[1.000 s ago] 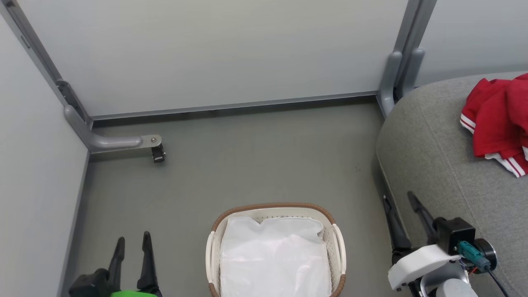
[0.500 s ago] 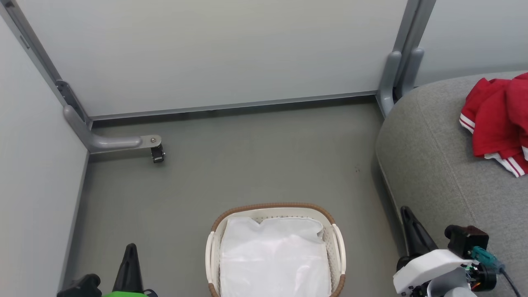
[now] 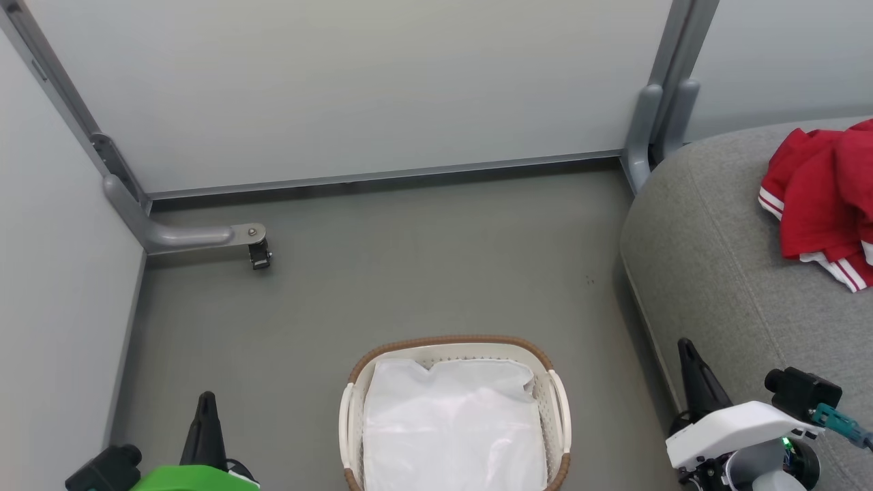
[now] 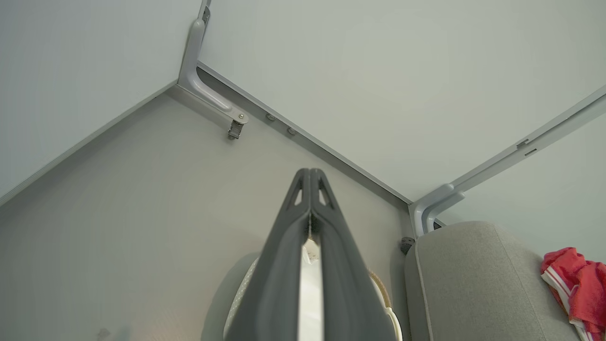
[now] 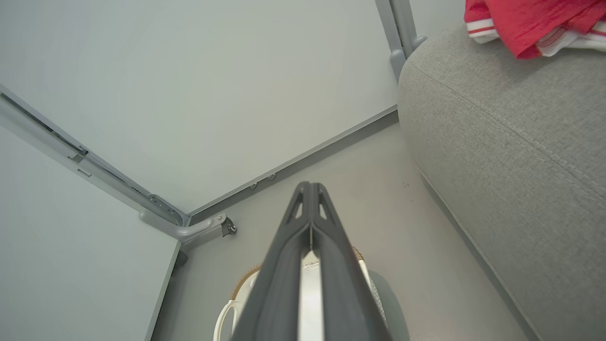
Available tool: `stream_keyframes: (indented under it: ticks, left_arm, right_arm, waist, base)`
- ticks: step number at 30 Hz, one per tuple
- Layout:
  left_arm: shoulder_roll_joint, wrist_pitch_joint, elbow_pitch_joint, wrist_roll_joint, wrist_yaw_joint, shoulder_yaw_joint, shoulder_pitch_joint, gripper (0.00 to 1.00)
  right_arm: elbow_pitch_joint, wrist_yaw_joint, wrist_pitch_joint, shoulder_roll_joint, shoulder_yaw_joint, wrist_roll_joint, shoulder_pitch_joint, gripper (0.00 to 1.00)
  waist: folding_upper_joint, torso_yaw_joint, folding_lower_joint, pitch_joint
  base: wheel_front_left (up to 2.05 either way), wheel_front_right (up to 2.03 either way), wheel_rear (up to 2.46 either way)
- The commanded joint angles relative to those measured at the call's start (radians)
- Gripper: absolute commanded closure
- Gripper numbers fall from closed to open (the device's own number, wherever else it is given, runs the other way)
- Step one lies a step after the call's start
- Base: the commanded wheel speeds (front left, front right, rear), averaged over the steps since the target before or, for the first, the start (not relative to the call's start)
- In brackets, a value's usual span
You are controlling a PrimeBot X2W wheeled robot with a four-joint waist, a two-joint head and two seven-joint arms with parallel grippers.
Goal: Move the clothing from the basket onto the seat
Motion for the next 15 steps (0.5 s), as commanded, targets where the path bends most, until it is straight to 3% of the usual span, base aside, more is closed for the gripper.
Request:
stream_keyframes:
  ticks: [1, 15]
  left_arm:
    - [0.003, 0.01, -0.019, -0.039, -0.008, 0.01, -0.033, 1.0]
    - [0.003, 0.061, -0.025, -0.212, -0.015, 0.03, -0.061, 1.0]
  right_arm:
    - [-0.018, 0.0, 0.008, -0.006, -0.007, 0.042, -0.023, 1.0]
    - [-0.027, 0.0, 0.058, -0.008, -0.032, 0.239, -0.033, 1.0]
  waist:
    - [0.0, 0.0, 0.0, 0.0]
    - [0.0, -0.002, 0.0, 0.0]
  base:
    - [0.0, 0.0, 0.0]
    - [0.0, 0.0, 0.0]
